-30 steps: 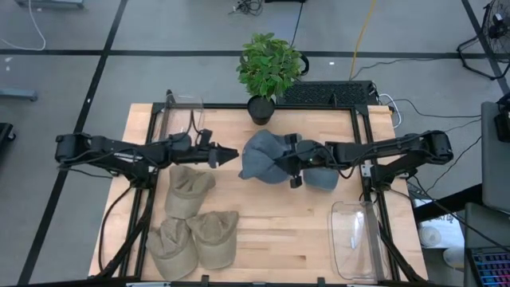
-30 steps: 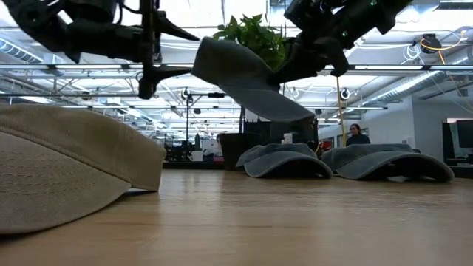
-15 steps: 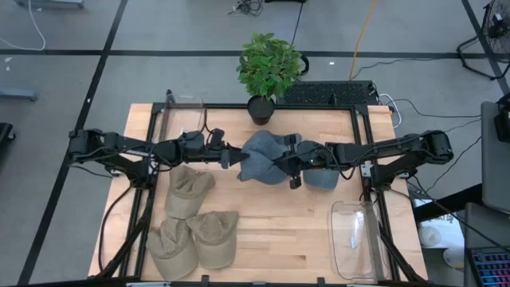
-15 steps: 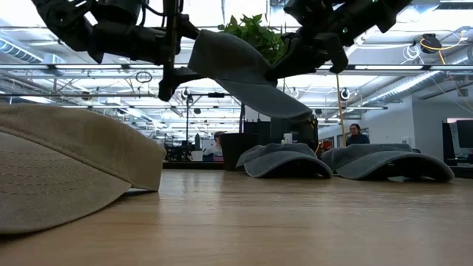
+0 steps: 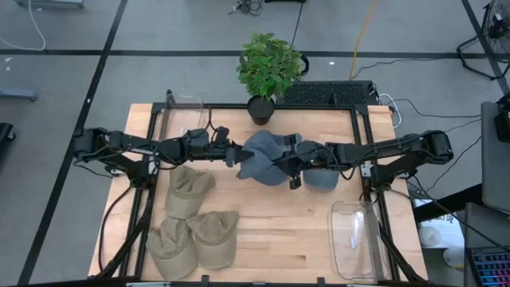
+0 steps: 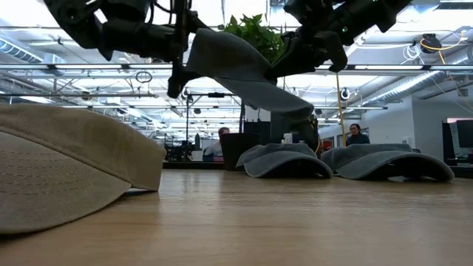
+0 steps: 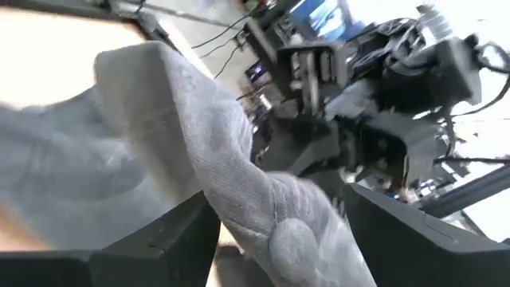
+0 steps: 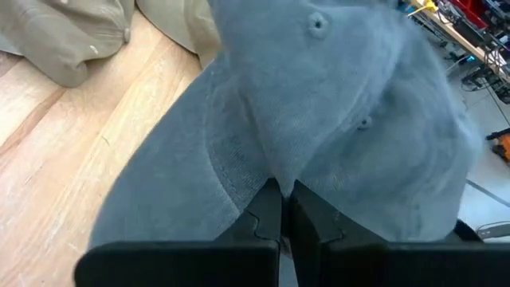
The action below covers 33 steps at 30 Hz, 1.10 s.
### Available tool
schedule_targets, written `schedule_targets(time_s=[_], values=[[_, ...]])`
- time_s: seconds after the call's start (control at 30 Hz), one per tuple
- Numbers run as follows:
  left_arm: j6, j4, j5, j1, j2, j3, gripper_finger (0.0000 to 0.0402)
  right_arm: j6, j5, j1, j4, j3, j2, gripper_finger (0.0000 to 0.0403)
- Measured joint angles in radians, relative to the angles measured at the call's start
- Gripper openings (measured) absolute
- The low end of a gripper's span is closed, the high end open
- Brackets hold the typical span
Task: Pick & Place hat
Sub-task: Put the top blue cap into the left transparent bin
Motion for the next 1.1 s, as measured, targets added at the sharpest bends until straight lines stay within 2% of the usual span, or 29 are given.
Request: schedule_targets(time_s=[0.43, 1.1], values=[[-0.016, 0.002, 0.092, 0.01, -0.019, -0.003, 0.0271, 0.018, 0.004, 0.0, -0.003, 0.0, 0.0, 0.0], [0.02, -0.002, 0.09, 0.001, -0.02, -0.003, 0.0271, 0.02, 0.004, 0.0, -0.002, 0.0, 0.0, 0.0]])
